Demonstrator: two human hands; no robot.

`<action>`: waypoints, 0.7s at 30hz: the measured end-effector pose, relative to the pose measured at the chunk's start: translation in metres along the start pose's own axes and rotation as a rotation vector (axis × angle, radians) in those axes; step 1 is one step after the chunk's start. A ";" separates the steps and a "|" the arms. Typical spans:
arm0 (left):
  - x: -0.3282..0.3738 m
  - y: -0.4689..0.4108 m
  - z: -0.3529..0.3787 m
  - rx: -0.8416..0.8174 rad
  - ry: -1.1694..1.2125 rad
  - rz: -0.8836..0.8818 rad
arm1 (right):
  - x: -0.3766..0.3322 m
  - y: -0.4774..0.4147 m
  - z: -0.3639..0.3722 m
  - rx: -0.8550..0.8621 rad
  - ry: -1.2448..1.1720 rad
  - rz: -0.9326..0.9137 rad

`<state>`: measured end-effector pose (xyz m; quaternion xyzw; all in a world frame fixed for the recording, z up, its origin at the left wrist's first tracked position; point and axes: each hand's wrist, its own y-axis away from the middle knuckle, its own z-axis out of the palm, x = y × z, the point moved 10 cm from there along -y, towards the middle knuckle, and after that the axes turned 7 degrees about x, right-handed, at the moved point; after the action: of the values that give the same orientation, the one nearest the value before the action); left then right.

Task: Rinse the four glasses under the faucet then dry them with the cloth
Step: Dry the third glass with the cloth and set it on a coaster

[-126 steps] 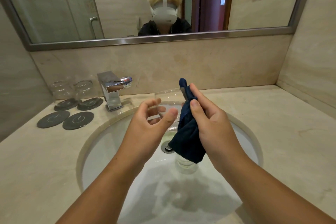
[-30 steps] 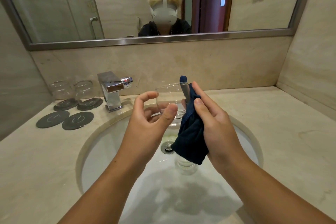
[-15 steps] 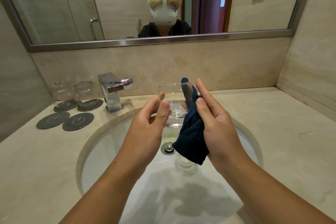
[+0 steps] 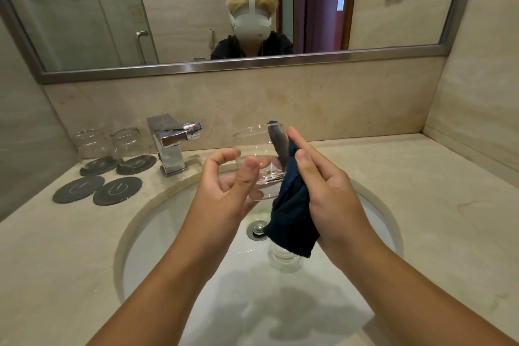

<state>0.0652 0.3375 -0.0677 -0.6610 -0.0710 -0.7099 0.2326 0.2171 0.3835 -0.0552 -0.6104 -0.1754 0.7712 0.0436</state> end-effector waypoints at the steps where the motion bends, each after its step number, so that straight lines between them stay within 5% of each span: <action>1: -0.001 0.001 0.001 -0.008 -0.013 0.000 | 0.001 0.000 -0.001 0.006 0.003 0.002; 10: 0.011 0.004 -0.003 0.053 -0.197 0.109 | 0.003 0.003 0.001 0.005 0.052 -0.020; 21: 0.001 0.000 0.000 0.016 -0.073 0.023 | 0.012 0.002 0.001 0.010 -0.076 0.106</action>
<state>0.0654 0.3379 -0.0668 -0.6851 -0.0774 -0.6821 0.2436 0.2138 0.3843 -0.0665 -0.5887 -0.1404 0.7960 -0.0009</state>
